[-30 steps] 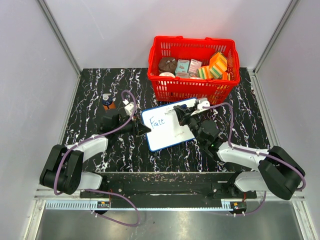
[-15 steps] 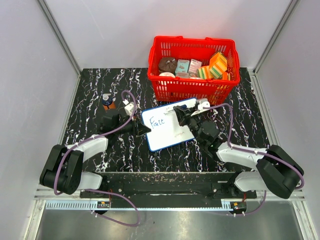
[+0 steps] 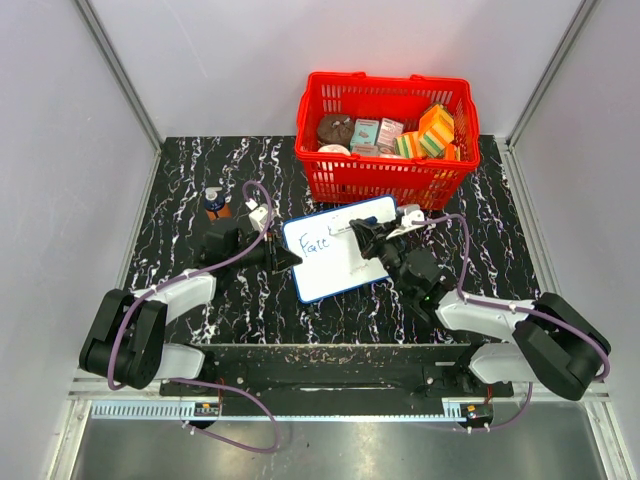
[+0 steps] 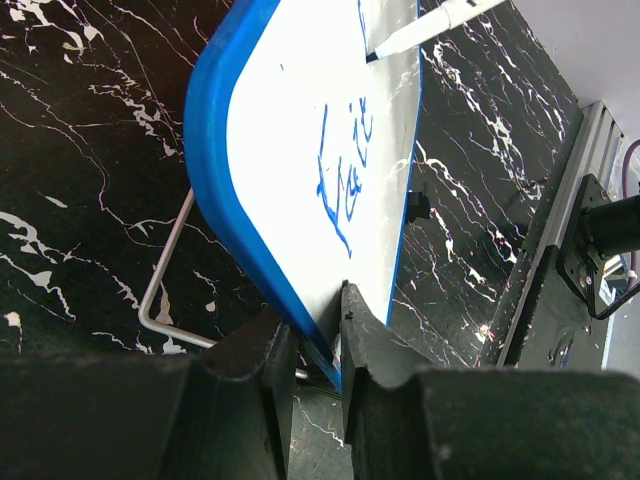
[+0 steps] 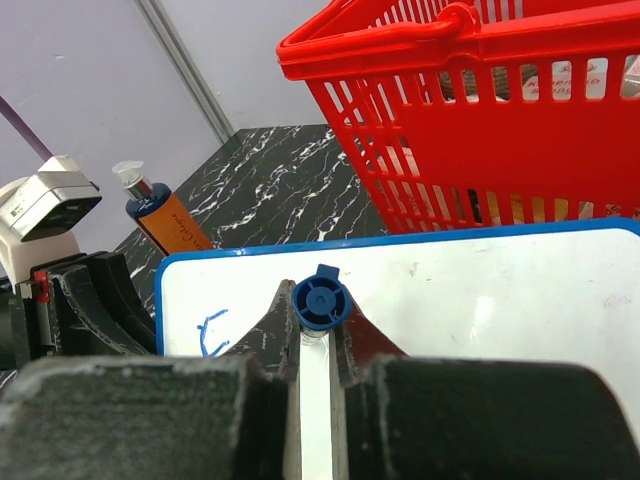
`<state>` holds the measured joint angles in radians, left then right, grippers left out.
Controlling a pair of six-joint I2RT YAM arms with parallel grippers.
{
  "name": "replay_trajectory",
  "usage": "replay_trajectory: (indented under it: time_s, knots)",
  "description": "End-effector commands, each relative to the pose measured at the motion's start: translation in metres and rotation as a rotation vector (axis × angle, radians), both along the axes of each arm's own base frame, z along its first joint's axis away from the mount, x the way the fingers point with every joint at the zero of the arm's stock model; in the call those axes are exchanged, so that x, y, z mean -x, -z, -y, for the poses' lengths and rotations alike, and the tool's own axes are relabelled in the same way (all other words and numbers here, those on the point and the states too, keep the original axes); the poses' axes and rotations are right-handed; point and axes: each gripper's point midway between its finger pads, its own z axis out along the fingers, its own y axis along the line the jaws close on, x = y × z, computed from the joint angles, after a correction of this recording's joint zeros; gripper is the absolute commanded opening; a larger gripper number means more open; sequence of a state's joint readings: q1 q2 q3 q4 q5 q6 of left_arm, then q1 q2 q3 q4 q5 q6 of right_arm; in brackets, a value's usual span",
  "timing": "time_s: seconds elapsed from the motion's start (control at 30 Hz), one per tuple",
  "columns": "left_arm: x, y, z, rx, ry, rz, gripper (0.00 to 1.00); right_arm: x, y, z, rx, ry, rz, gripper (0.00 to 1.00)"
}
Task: Write a sentence on the whiteboard
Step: Write with the whiteboard marker on the whiteboard.
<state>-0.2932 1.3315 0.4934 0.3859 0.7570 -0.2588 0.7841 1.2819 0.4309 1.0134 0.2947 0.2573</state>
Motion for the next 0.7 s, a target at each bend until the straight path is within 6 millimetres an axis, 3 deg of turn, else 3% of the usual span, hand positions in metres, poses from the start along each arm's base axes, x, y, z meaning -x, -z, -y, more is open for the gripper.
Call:
replay_trajectory:
  time_s: [0.0,0.67]
  knots:
    - [-0.022,0.005,-0.014,-0.109,-0.054,0.137,0.00,0.002,0.009,0.006,-0.006,0.005,-0.019,0.00]
    - [-0.023,0.004,-0.014,-0.109,-0.052,0.136,0.00,0.011,0.025,0.008,-0.007,-0.022,-0.059,0.00]
